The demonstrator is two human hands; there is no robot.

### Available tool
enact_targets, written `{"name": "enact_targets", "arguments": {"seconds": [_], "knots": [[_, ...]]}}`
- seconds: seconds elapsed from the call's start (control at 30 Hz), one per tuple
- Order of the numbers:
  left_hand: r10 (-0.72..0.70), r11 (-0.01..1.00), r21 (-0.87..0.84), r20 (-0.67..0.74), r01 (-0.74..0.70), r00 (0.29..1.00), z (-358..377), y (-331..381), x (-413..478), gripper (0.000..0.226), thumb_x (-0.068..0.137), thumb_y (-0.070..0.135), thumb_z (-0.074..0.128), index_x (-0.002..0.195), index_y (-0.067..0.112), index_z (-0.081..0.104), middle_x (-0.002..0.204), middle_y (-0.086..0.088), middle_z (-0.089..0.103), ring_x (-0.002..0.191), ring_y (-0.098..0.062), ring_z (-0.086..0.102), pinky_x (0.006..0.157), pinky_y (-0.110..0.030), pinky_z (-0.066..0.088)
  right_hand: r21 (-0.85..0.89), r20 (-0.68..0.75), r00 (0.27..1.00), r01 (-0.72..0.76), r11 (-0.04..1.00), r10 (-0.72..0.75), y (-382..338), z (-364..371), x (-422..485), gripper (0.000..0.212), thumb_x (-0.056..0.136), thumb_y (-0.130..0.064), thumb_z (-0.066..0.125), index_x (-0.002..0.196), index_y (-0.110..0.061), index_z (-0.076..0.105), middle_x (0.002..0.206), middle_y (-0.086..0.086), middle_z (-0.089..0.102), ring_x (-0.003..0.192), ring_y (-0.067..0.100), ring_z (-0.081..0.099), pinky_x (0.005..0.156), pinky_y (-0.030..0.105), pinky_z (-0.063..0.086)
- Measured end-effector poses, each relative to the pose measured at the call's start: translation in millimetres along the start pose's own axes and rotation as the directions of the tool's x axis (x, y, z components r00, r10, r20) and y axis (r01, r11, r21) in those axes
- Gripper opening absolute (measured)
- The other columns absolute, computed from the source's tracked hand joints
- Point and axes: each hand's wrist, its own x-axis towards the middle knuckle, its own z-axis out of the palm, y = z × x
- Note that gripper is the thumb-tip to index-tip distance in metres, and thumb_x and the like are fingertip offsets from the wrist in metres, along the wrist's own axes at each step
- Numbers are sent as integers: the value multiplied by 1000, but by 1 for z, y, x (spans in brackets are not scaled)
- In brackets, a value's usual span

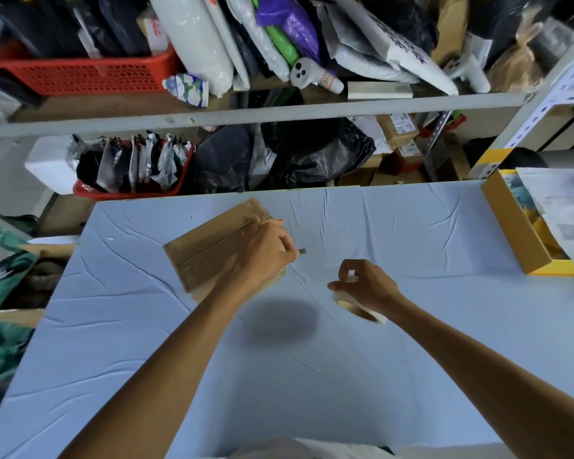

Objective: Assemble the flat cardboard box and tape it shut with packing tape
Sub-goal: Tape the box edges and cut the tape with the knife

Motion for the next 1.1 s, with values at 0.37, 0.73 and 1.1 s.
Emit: {"name": "enact_targets", "arguments": {"seconds": [0.37,0.73,1.1], "knots": [[75,996,60,-31,-73,997,-2,-1,-9,6,76,12,73,70,10,73,119,-3,63,116,-13,55,110,-32,30,-84,166,983,98,992,-83,6,1,3,76,81,-44,65,141,-56,21,108,1,62,100,22,57,85,32,46],[-80,996,-3,279,84,957,54,-41,-50,14,76,23,78,79,10,73,84,-4,73,82,-18,67,76,-33,53,-6,72,989,131,991,-130,0,22,6,37,79,-13,66,116,-10,61,110,9,63,103,27,59,77,26,42],[-360,933,131,336,335,870,111,-110,-66,16,82,27,66,91,14,70,107,-7,68,103,-26,60,87,-37,49,-189,198,978,107,976,-69,-1,85,12,109,72,-22,81,152,-15,7,138,23,44,129,37,40,106,39,32]]}}
